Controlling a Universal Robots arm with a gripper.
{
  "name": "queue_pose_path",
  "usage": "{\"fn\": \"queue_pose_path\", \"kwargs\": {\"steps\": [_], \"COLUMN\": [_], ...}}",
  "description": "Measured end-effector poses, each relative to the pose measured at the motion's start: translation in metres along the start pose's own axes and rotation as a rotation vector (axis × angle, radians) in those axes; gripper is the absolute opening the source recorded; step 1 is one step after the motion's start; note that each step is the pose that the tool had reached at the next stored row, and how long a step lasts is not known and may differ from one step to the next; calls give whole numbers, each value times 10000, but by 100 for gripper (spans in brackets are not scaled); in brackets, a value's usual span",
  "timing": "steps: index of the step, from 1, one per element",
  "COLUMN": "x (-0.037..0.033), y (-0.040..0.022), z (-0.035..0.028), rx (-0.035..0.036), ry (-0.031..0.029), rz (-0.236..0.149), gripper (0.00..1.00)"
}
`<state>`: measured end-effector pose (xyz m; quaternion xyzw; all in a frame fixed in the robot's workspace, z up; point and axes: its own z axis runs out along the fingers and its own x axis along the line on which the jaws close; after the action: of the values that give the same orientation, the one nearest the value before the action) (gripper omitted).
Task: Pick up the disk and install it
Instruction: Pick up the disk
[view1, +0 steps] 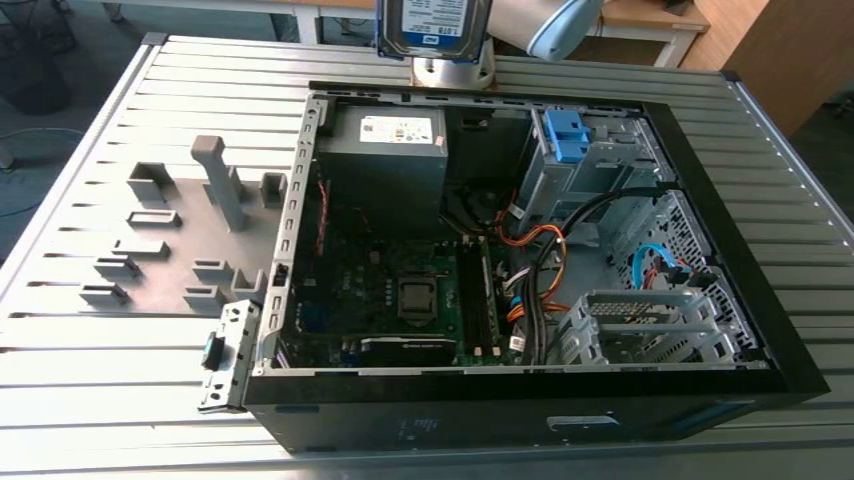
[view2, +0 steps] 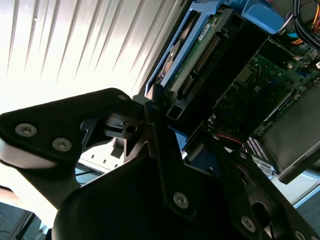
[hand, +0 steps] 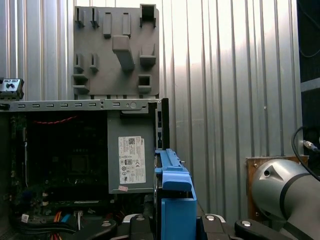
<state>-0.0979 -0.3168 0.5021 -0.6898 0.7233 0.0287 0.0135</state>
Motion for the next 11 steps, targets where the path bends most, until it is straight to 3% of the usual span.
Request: {"fn": "queue_pose_path", "kwargs": {"steps": [11], "x": [36], "y": [-2], "z": [-2], "rx": [3], "ry": [55], "rz": [1], "gripper": [36]}}
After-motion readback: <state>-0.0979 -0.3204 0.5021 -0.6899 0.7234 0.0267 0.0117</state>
